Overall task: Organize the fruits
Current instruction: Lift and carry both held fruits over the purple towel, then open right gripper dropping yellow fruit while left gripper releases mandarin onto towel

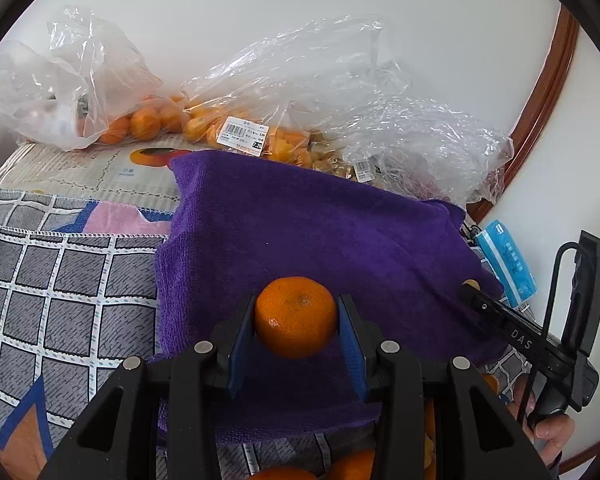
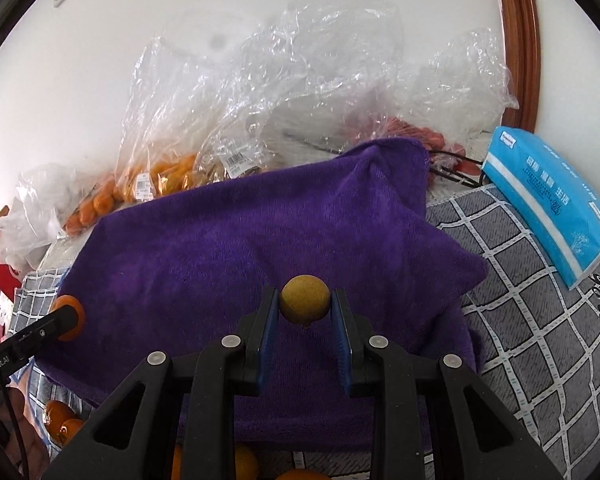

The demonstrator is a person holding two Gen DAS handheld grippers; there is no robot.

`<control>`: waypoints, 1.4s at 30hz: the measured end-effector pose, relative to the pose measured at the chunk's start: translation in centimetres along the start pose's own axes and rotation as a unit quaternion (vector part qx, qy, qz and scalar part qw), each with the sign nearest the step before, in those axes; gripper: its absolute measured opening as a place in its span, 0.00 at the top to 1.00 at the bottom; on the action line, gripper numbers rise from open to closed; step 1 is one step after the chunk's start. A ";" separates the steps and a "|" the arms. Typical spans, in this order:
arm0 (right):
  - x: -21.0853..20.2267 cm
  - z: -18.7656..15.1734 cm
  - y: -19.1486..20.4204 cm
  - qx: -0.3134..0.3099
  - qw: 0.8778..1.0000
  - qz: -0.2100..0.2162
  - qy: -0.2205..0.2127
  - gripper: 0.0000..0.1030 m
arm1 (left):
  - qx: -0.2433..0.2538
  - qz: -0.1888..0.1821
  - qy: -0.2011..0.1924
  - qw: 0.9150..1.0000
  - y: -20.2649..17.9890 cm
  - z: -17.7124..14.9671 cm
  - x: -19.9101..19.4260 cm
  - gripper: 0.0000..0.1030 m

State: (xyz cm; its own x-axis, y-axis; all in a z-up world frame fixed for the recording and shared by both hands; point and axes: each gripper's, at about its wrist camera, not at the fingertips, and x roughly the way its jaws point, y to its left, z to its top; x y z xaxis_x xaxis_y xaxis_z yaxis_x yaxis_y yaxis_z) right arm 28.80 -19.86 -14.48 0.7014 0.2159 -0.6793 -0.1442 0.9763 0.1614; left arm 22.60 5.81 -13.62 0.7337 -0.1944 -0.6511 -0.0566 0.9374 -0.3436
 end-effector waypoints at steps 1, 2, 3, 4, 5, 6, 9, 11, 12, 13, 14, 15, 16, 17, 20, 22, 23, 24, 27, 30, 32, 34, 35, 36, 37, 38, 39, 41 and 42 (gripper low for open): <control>0.1 -0.1 0.0 -0.001 1.000 -0.001 0.002 0.74 | 0.000 -0.004 0.000 1.000 0.0 0.0 0.0 0.63; 0.2 -0.1 0.0 -0.001 1.000 -0.003 0.005 0.74 | -0.002 -0.009 -0.001 1.000 0.0 0.0 -0.1 0.63; 0.3 -0.2 0.0 -0.002 1.000 -0.004 0.006 0.74 | -0.004 -0.014 -0.002 1.000 0.1 0.0 -0.2 0.63; 0.3 -0.2 0.1 -0.001 1.000 -0.006 0.008 0.74 | -0.005 -0.018 -0.002 1.000 0.1 0.1 -0.2 0.63; 0.4 -0.2 0.1 -0.001 1.000 -0.006 0.010 0.74 | -0.006 -0.021 -0.002 1.000 0.1 0.1 -0.2 0.63; 0.5 -0.2 0.0 0.000 1.000 -0.006 0.012 0.74 | -0.007 -0.022 -0.002 1.000 0.1 0.1 -0.2 0.63; 0.6 -0.2 -0.1 0.003 1.000 -0.009 0.016 0.74 | -0.006 -0.023 -0.003 1.000 0.1 0.0 -0.1 0.63; 0.7 -0.2 -0.2 0.006 1.000 -0.009 0.017 0.74 | -0.004 -0.022 -0.003 1.000 0.0 0.0 -0.1 0.63; 0.7 -0.1 -0.2 0.007 1.000 -0.010 0.018 0.73 | -0.001 -0.020 -0.003 1.000 -0.1 0.0 -0.1 0.63; 0.6 -0.1 -0.2 0.009 1.000 -0.011 0.017 0.70 | 0.001 -0.017 -0.003 1.000 -0.2 0.0 0.0 0.63; 0.6 -0.1 -0.3 0.010 1.000 -0.012 0.015 0.68 | 0.003 -0.014 -0.003 1.000 -0.2 -0.1 0.1 0.63; 0.5 -0.1 -0.3 0.010 1.000 -0.014 0.013 0.64 | 0.006 -0.012 -0.003 1.000 -0.3 -0.1 0.1 0.63; 0.5 -0.1 -0.3 0.010 1.000 -0.016 0.011 0.59 | 0.008 -0.009 -0.004 1.000 -0.4 -0.1 0.2 0.63; 0.4 -0.1 -0.3 0.010 1.000 -0.018 0.008 0.58 | 0.010 -0.008 -0.004 1.000 -0.4 -0.1 0.2 0.63; 0.1 0.0 -0.4 0.014 1.000 -0.017 0.000 0.53 | 0.013 -0.005 -0.004 1.000 -0.4 -0.2 0.2 0.63; -0.2 0.1 -0.5 0.019 1.000 -0.015 -0.006 0.51 | 0.019 0.000 -0.004 1.000 -0.6 -0.2 0.3 0.63; -0.3 0.1 -0.5 0.022 1.000 -0.014 -0.009 0.51 | 0.022 0.003 -0.004 1.000 -0.6 -0.2 0.4 0.63; -0.4 0.1 -0.6 0.024 1.000 -0.012 -0.012 0.50 | 0.026 0.007 -0.004 1.000 -0.7 -0.3 0.4 0.63; -0.7 0.2 -0.7 0.031 0.999 -0.013 -0.020 0.49 | 0.035 0.016 -0.005 0.999 -1.0 -0.4 0.5 0.63; -0.8 0.2 -0.9 0.038 0.999 -0.011 -0.022 0.49 | 0.038 0.019 -0.005 0.999 -1.0 -0.4 0.6 0.63; -0.7 0.2 -1.0 0.040 0.999 -0.009 -0.021 0.49 | 0.036 0.016 -0.008 0.999 -0.9 -0.3 0.5 0.61; -0.6 0.2 -0.9 0.039 0.999 -0.009 -0.019 0.49 | 0.032 0.008 -0.011 0.999 -0.8 -0.3 0.3 0.56; -0.6 0.2 -0.8 0.037 0.999 -0.009 -0.019 0.49 | 0.031 0.005 -0.013 0.999 -0.8 -0.3 0.3 0.53; -0.6 0.2 -0.7 0.035 0.999 -0.009 -0.019 0.49 | 0.031 0.004 -0.015 0.999 -0.8 -0.3 0.3 0.52; -0.6 0.1 -0.7 0.034 0.999 -0.010 -0.020 0.49 | 0.031 0.004 -0.016 0.999 -0.9 -0.3 0.2 0.51; -0.7 0.1 -0.6 0.032 0.999 -0.010 -0.022 0.49 | 0.031 0.003 -0.017 0.999 -0.9 -0.3 0.2 0.51; -0.7 0.1 -0.5 0.029 0.999 -0.011 -0.023 0.49 | 0.029 0.003 -0.017 0.999 -0.8 -0.3 0.1 0.50; -0.8 0.1 -0.3 0.025 0.999 -0.013 -0.026 0.49 | 0.024 -0.002 -0.021 1.000 -0.6 -0.2 -0.1 0.48; -0.9 0.1 -0.2 0.022 0.999 -0.014 -0.027 0.49 | 0.019 -0.005 -0.023 1.000 -0.5 -0.2 -0.2 0.47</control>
State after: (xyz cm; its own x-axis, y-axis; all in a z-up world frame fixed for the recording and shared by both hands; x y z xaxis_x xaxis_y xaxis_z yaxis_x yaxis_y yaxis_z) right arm 28.28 -20.24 -13.88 0.7419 0.1871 -0.6438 -0.0951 0.9799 0.1752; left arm 22.35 5.34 -13.43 0.7645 -0.1908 -0.6158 -0.0245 0.9459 -0.3234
